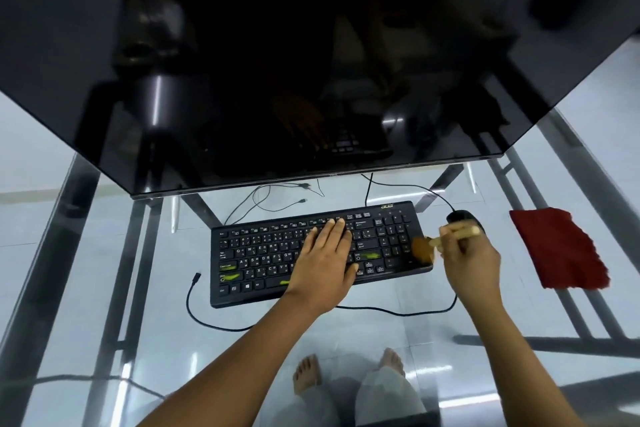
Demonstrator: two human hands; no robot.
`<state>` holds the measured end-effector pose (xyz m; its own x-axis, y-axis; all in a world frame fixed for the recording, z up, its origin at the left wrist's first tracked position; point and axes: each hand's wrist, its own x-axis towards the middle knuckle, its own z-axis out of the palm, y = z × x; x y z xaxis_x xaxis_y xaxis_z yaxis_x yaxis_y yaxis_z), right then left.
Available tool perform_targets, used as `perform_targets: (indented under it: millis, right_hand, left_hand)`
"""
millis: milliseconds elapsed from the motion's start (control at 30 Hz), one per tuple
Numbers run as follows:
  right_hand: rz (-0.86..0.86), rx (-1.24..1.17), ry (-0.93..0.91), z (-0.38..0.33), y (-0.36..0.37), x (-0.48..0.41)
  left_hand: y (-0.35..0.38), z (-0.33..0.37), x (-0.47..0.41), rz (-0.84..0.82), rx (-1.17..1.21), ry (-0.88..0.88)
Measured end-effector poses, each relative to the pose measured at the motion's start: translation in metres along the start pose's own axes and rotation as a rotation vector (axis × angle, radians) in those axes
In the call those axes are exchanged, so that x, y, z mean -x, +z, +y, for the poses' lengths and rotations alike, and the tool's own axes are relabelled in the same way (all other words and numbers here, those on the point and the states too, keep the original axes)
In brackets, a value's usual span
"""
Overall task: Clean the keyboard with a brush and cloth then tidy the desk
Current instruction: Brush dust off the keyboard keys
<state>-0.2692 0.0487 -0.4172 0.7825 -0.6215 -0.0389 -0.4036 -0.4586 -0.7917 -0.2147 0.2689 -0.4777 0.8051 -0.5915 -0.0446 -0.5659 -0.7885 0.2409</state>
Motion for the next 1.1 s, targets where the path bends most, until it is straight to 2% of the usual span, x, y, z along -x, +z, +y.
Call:
perform_targets:
  millis: [33,133,167,233,267,333,400,467,533,633,667,767,800,900,933,1033,1100]
  right_hand:
    - [0.021,-0.051,-0.001,0.001,-0.001,-0.001]
    - [-0.161,-0.188,0.066,-0.001,0.001,0.001]
    - [-0.145,-0.144,0.045,-0.002,0.001,0.002]
    - [0.044,-0.115,0.008,-0.008,0.002,0.0]
    - [0.087,-0.201,0.034,-0.012,0.001,-0.001]
    - [-0.037,-0.353,0.094,-0.02,0.009,-0.006]
    - [-0.225,-0.347,0.121,-0.025,0.022,-0.008]
    - [-0.185,-0.235,0.088,-0.032,0.034,-0.01]
    - [-0.131,-0.278,0.094,-0.041,0.043,-0.013]
    - [-0.383,-0.328,0.104,-0.054,0.059,-0.005]
    - [-0.382,-0.254,0.088,-0.057,0.065,-0.002]
    - [-0.103,-0.136,-0.063,-0.063,0.075,0.006]
    - [-0.098,-0.14,-0.103,-0.063,0.077,0.008]
    - [-0.414,-0.122,-0.151,-0.063,0.089,0.021]
    - [-0.435,-0.049,-0.203,-0.061,0.091,0.025]
    - [-0.198,-0.029,-0.294,-0.061,0.09,0.025]
    - [-0.285,0.029,-0.385,-0.059,0.093,0.025]
  left_hand:
    - [-0.001,0.0,0.0,-0.002,0.004,-0.001]
    - [0.0,-0.001,0.001,-0.024,-0.004,0.003]
    - [0.0,-0.001,0.001,-0.029,-0.006,0.003]
    - [-0.002,-0.001,0.001,-0.046,0.002,-0.005]
    - [-0.003,-0.001,0.0,-0.053,0.005,-0.01]
    - [-0.005,-0.002,0.0,-0.07,0.003,-0.014]
    - [-0.005,-0.004,0.004,-0.075,-0.002,-0.03]
    - [-0.005,-0.007,0.009,-0.074,-0.008,-0.049]
    - [-0.005,-0.011,0.013,-0.071,-0.017,-0.072]
    - [-0.005,-0.019,0.02,-0.072,-0.023,-0.087]
    - [-0.005,-0.021,0.022,-0.064,-0.022,-0.092]
    - [-0.007,-0.028,0.028,-0.036,-0.02,-0.133]
    - [-0.008,-0.031,0.03,-0.026,-0.019,-0.144]
    - [-0.009,-0.044,0.04,0.048,0.002,-0.182]
    - [-0.009,-0.049,0.043,0.091,0.017,-0.196]
    - [-0.014,-0.069,0.052,0.209,0.089,-0.268]
    - [-0.016,-0.084,0.06,0.256,0.134,-0.328]
